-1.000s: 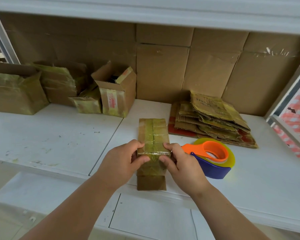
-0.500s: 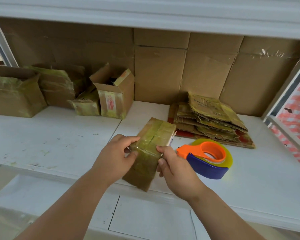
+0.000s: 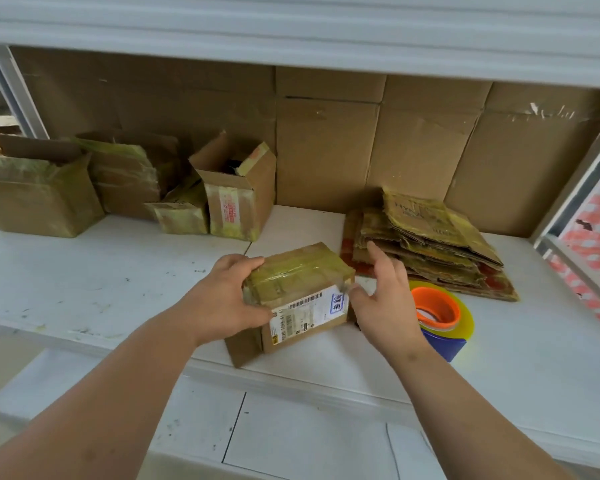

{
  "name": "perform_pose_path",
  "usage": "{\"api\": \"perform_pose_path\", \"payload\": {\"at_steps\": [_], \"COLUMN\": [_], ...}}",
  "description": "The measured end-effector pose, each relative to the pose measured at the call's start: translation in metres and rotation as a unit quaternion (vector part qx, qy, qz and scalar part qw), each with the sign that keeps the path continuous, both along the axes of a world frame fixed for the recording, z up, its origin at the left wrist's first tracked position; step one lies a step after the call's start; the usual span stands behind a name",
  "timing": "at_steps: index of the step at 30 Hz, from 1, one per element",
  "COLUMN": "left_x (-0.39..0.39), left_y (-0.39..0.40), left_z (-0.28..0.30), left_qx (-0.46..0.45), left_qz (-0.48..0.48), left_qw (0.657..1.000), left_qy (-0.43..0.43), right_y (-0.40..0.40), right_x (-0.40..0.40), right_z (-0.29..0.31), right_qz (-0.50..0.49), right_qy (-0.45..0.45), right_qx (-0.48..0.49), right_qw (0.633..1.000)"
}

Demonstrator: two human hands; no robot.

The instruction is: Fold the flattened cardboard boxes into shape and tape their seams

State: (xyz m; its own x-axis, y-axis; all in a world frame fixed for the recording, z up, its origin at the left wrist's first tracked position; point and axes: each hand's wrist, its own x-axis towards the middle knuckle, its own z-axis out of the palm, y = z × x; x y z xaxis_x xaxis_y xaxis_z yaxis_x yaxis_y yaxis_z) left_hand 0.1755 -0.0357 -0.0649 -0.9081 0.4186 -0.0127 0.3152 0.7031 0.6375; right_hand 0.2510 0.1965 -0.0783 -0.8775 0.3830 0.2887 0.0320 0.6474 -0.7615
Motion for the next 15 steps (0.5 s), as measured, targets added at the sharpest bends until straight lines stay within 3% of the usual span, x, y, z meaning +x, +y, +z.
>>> {"api": "perform_pose_path", "payload": {"at_steps": [4, 9, 15], "left_x": [-0.009, -0.018, -0.032], "left_y": [-0.013, -0.019, -0.014], "left_z": [0.005, 0.003, -0.004], "left_qx": [0.009, 0.014, 0.082], "left_qz": [-0.023, 0.015, 0.083], "left_qw": [0.999, 0.999, 0.992], "left_qy": [-0.045, -0.035, 0.058], "right_y": [-0.008, -0.019, -0.023], "right_x": [-0.004, -0.007, -0.008], "right_z": [0.008, 0.004, -0.007], "right_qz": [0.111, 0.111, 0.126], "right_qy": [-0.110, -0.081, -0.066], "right_qx": [-0.025, -0.052, -0.109], "right_qw": [0.987, 0.989, 0.984]}}
